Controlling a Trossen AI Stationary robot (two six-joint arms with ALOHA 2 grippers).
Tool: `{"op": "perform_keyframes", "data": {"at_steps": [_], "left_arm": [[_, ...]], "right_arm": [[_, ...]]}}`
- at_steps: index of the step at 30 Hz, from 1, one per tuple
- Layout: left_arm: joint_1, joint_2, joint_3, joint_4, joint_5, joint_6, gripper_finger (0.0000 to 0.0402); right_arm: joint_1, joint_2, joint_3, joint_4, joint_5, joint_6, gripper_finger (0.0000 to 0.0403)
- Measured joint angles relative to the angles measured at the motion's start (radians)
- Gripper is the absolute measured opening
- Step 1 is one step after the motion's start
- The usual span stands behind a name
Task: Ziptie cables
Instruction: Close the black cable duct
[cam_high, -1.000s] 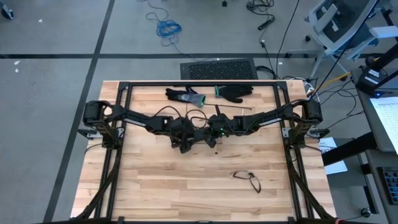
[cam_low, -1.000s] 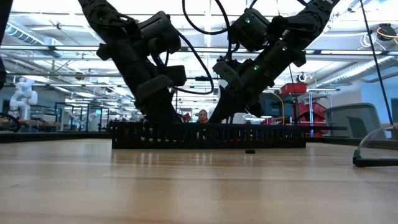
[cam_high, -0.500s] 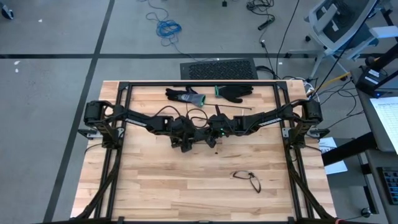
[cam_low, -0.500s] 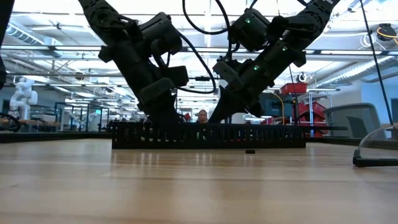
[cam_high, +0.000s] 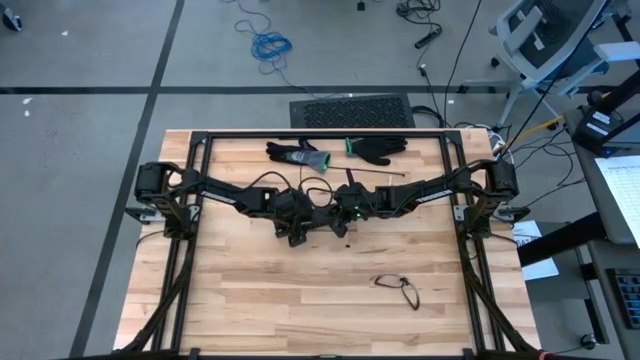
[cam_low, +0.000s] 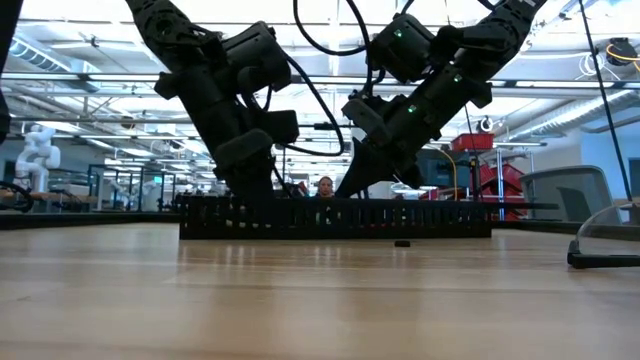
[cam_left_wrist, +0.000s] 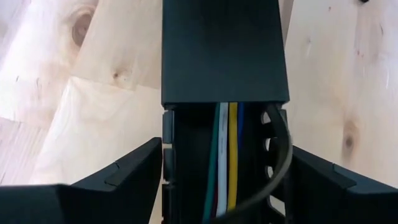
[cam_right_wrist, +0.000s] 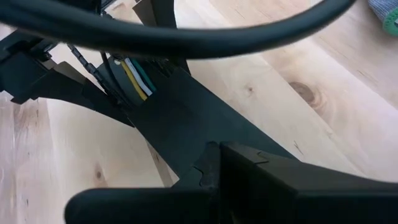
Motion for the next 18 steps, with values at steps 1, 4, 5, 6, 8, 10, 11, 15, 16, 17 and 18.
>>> {"op": "perform_keyframes", "data": {"at_steps": [1,4,5,6,8,10,11,15,16,17,18], "left_arm": [[0.000,0.000,0.000,0.003,0.000,0.000,0.0285],[0.000,0.000,0.000,0.013,-0.001,0.000,0.0285],[0.000,0.000,0.000,0.017,-0.001,0.000,0.0285],[0.000,0.000,0.000,0.022,-0.002,0.001,0.0285],[0.000,0.000,0.000,0.026,-0.004,0.005,0.0285],[0.000,0.000,0.000,0.027,-0.005,0.010,0.0285],[0.000,0.000,-0.002,0.031,-0.005,0.010,0.0285],[0.000,0.000,-0.040,0.083,-0.005,-0.020,0.0276],[-0.001,0.000,-0.049,0.092,-0.004,-0.032,0.0272],[-0.001,0.000,-0.056,0.094,-0.004,-0.047,0.0266],[-0.001,0.000,-0.061,0.094,-0.002,-0.049,0.0260]], "right_arm": [[0.000,0.000,0.000,0.000,0.000,0.000,0.0000],[0.000,0.000,0.000,0.000,0.000,-0.007,0.0000],[0.000,0.000,0.000,0.000,0.000,-0.007,0.0000],[0.000,0.000,0.000,0.000,0.000,-0.007,0.0000],[0.000,0.000,0.000,0.000,0.000,-0.007,0.0000],[0.000,0.000,0.000,0.000,0.000,-0.007,0.0000],[0.000,0.000,0.000,0.000,0.000,-0.007,0.0000],[0.000,0.000,0.000,0.000,0.000,-0.007,0.0000],[0.000,0.000,0.000,0.000,0.000,-0.007,0.0000],[0.000,0.000,0.000,0.000,0.000,-0.007,0.0000],[0.000,0.000,0.001,0.000,0.000,-0.007,0.0000]]}}
